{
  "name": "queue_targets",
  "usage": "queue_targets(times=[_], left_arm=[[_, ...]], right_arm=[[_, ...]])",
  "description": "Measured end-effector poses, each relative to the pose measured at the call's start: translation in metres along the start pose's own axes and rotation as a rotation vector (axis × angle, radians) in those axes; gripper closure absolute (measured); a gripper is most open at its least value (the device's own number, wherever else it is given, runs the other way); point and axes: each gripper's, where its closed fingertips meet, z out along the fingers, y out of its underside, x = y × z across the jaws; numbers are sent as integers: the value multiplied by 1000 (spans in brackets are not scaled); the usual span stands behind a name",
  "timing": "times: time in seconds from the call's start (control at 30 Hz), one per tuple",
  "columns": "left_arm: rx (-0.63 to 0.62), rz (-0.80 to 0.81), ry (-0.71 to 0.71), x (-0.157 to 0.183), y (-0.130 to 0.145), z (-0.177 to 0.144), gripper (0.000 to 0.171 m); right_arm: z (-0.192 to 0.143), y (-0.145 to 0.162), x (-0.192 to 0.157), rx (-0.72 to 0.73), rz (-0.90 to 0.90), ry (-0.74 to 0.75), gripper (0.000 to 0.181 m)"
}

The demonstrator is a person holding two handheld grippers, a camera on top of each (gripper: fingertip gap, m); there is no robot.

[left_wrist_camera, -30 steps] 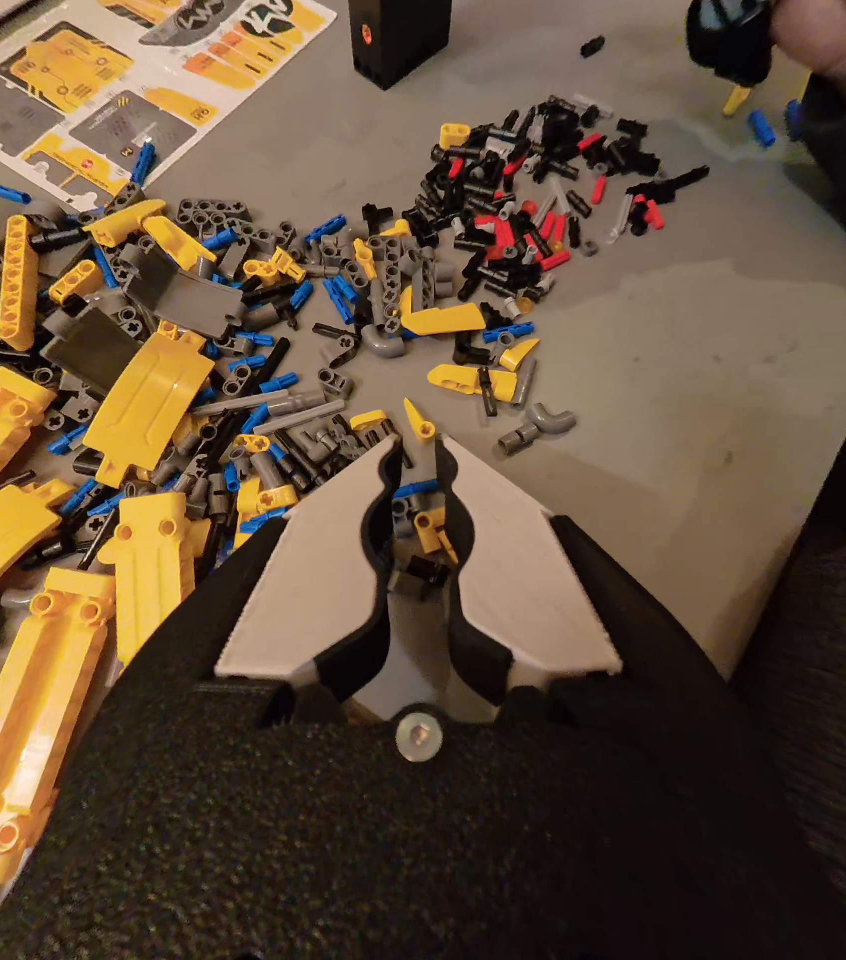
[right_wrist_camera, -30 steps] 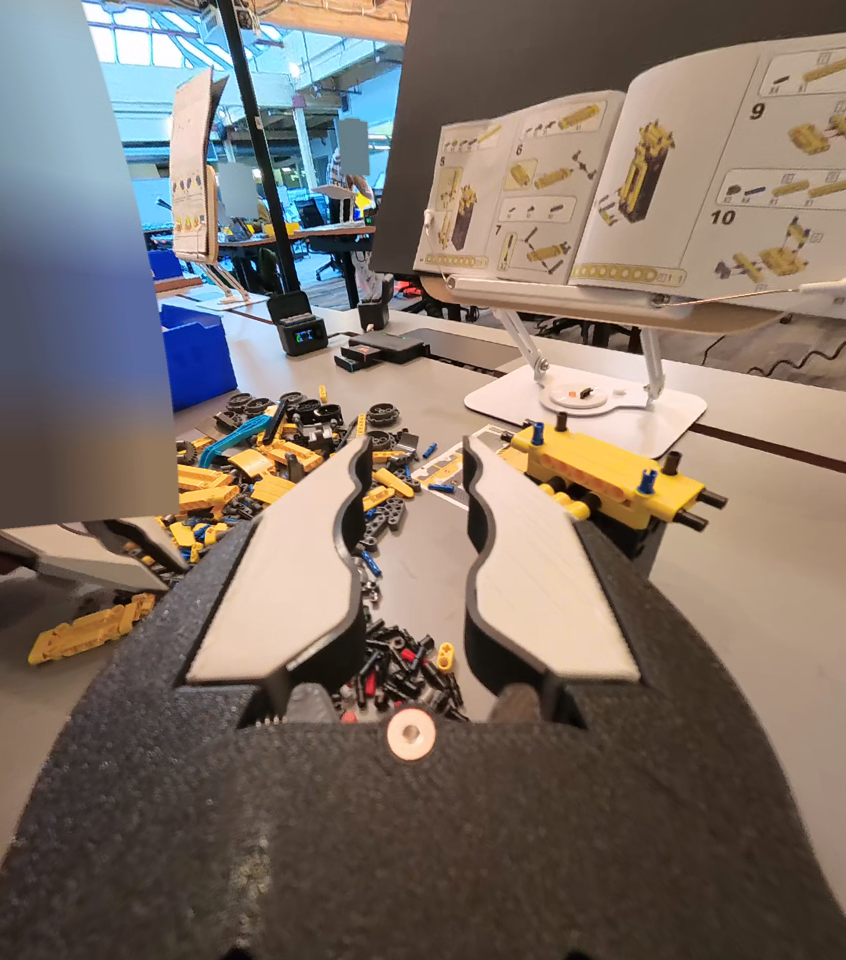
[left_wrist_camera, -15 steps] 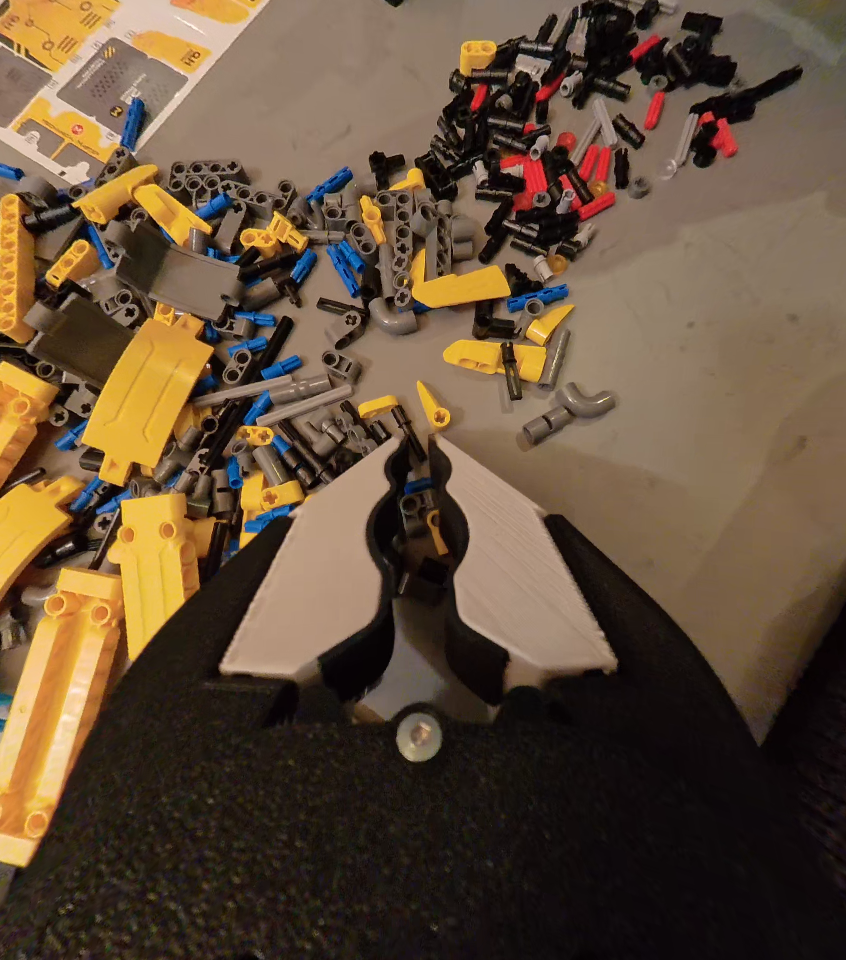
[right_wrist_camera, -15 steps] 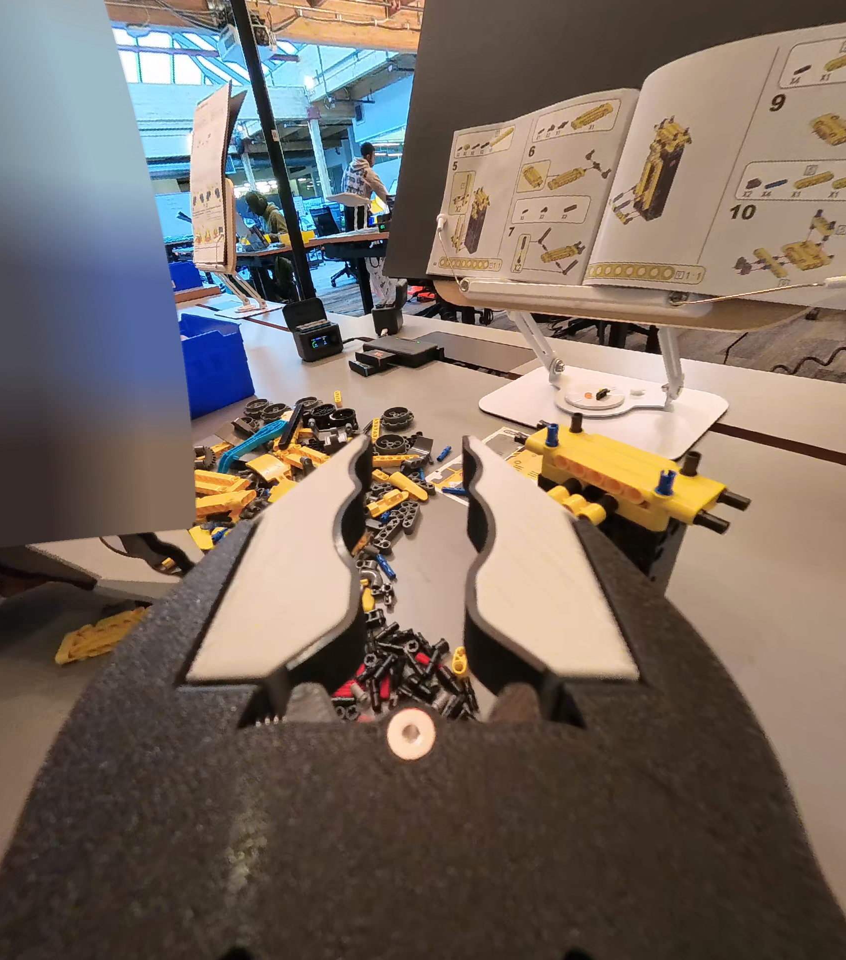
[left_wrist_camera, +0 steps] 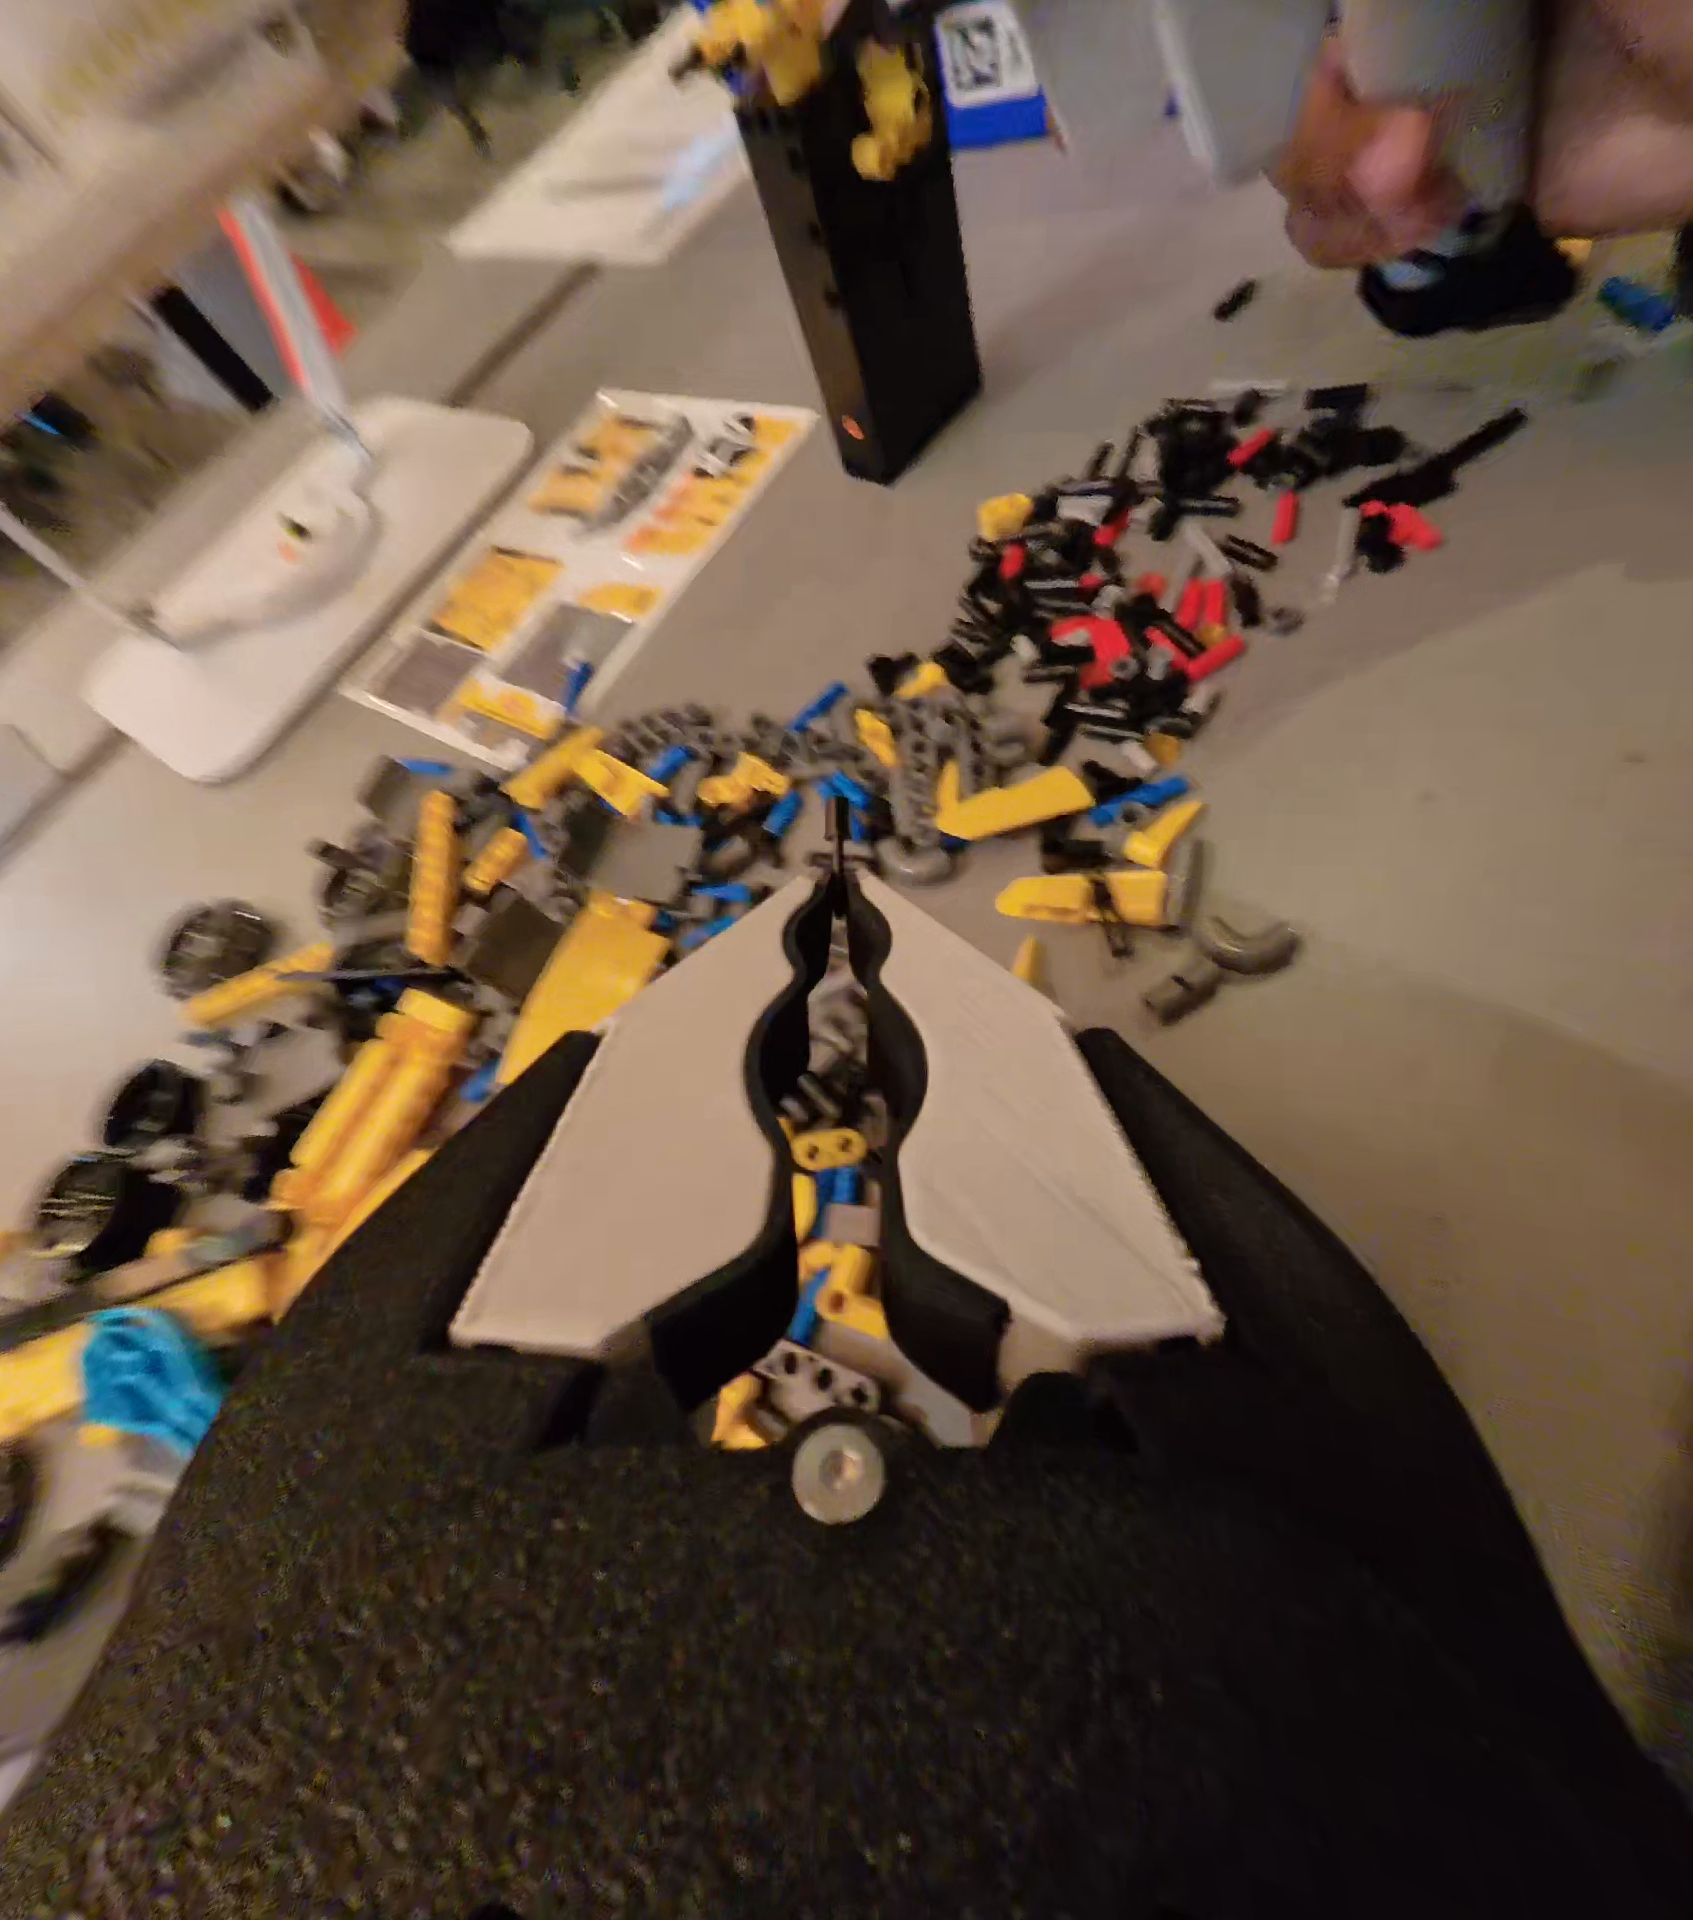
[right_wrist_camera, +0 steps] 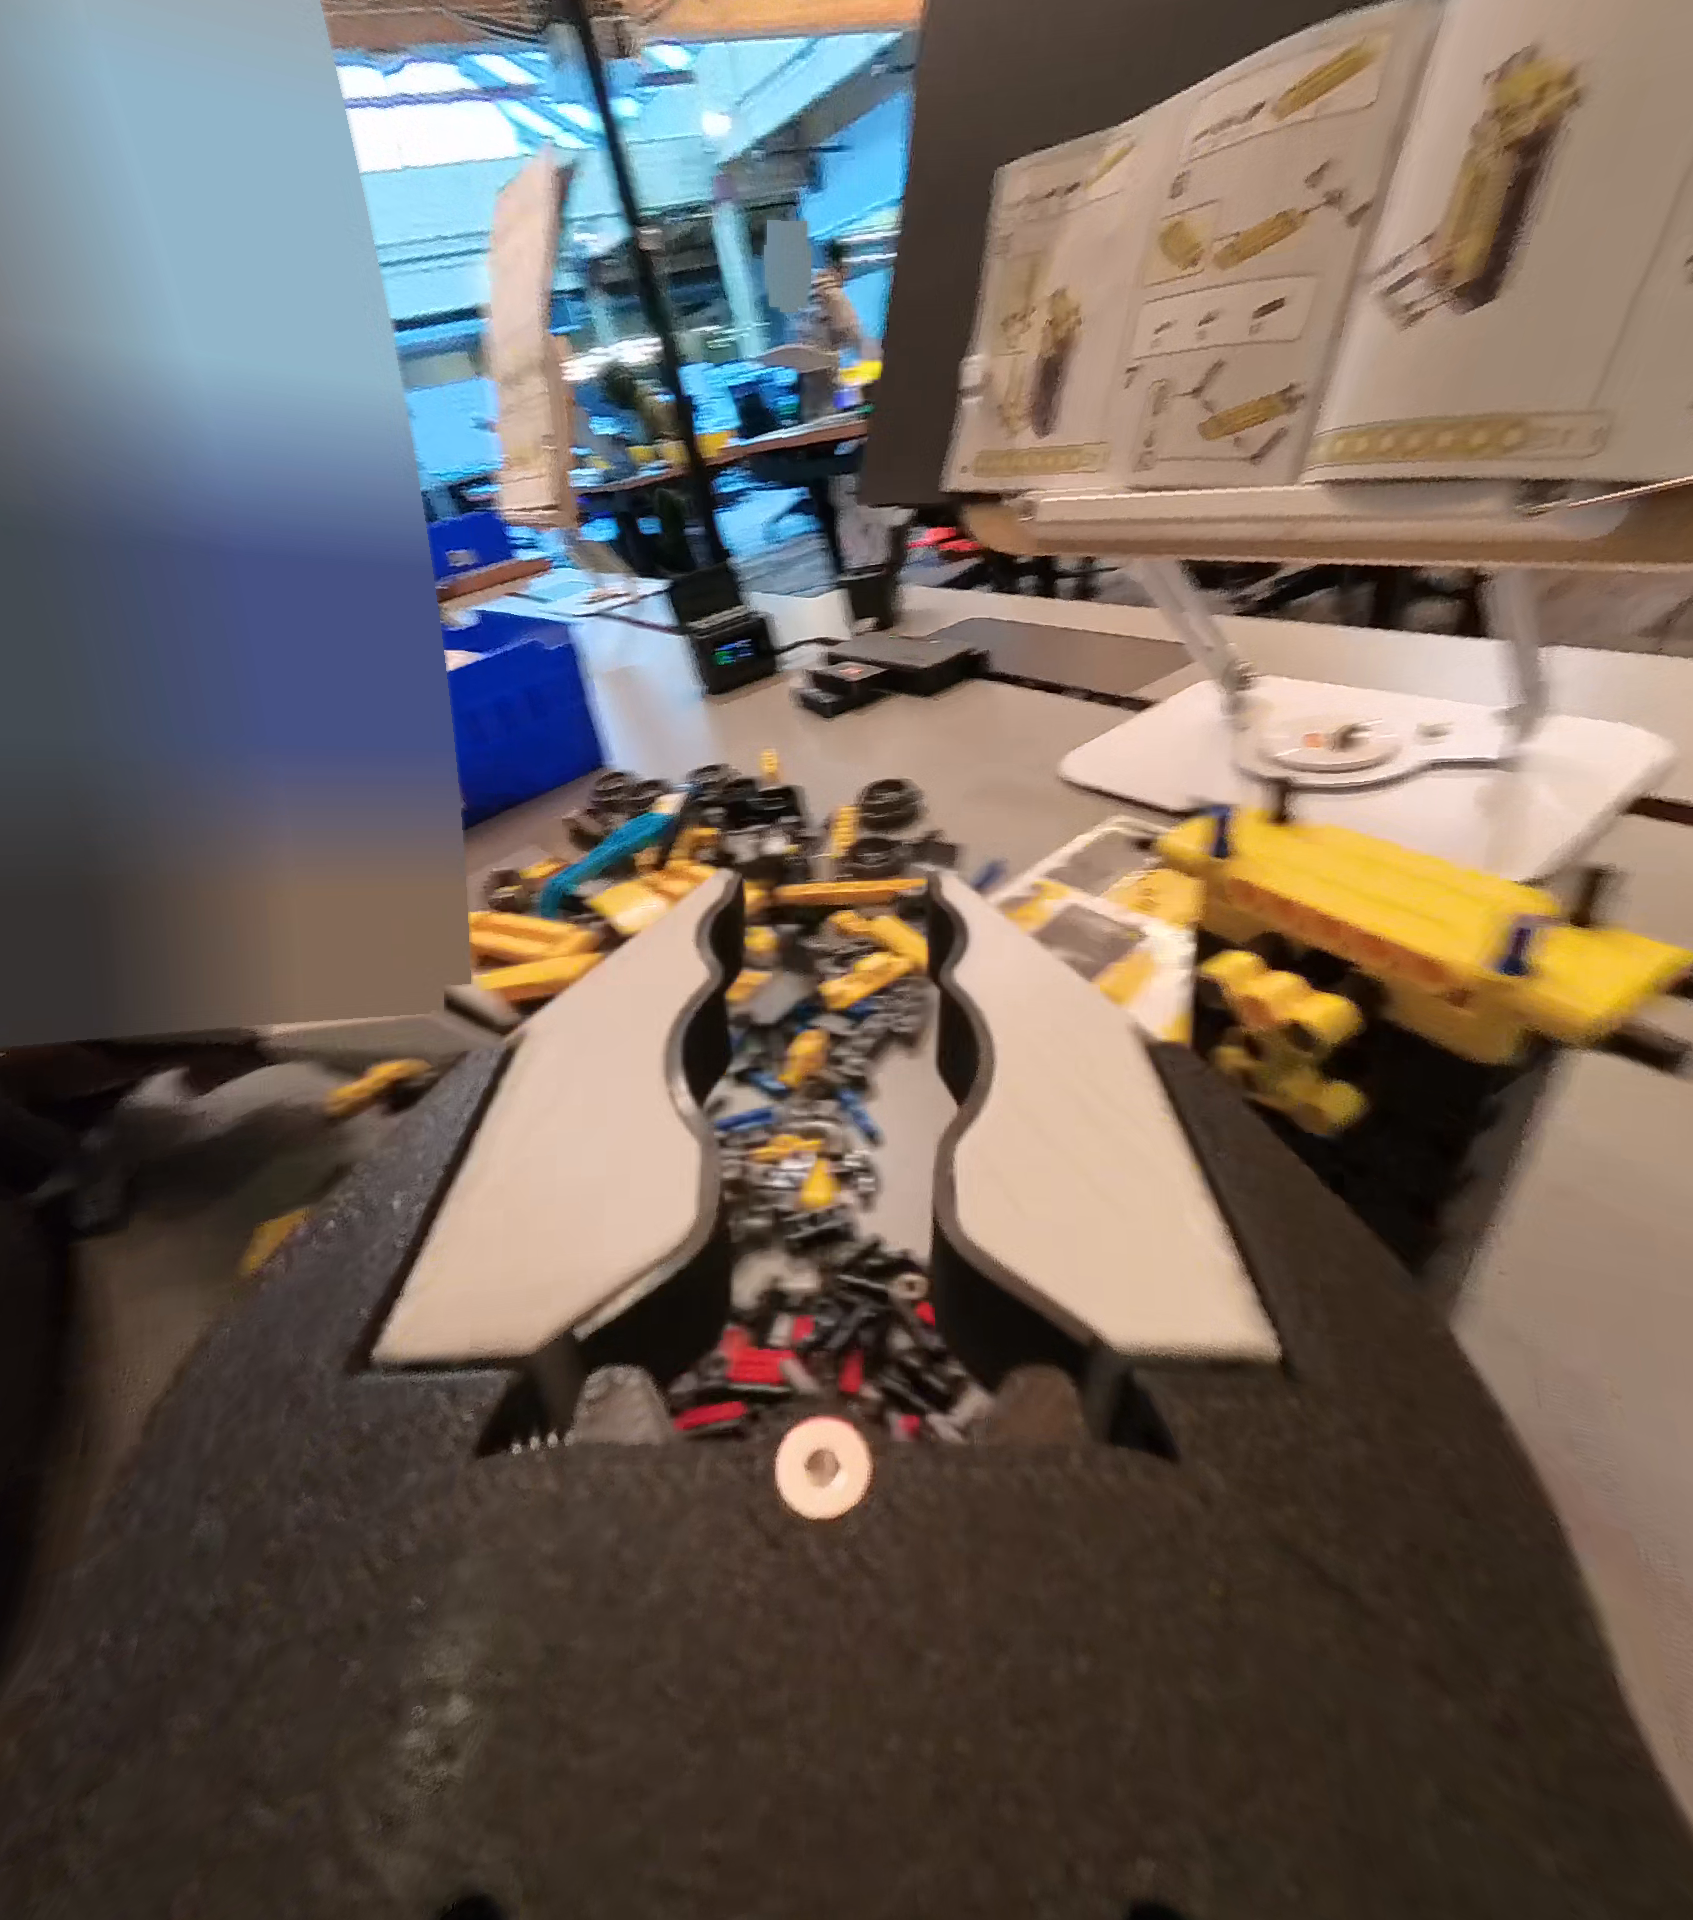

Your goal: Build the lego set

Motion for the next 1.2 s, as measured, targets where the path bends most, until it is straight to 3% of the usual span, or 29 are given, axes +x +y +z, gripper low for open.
queue_targets(times=[0.13,0.33,0.53,0.93,1.07,1.2], left_arm=[[59,174,-142,-16,-19,-4,171],[83,443,-262,-18,-31,3,170],[161,549,-272,-4,-44,3,170],[229,423,-182,-5,-45,5,171],[227,377,-161,-9,-40,6,170],[229,276,-89,-12,-35,7,170]], right_arm=[[16,18,-50,-101,38,-249,143],[39,33,-74,-164,173,-309,144],[42,39,-76,-195,232,-327,145],[53,46,-81,-222,226,-321,156],[62,49,-83,-240,164,-299,173],[67,52,-82,-254,120,-282,176]])
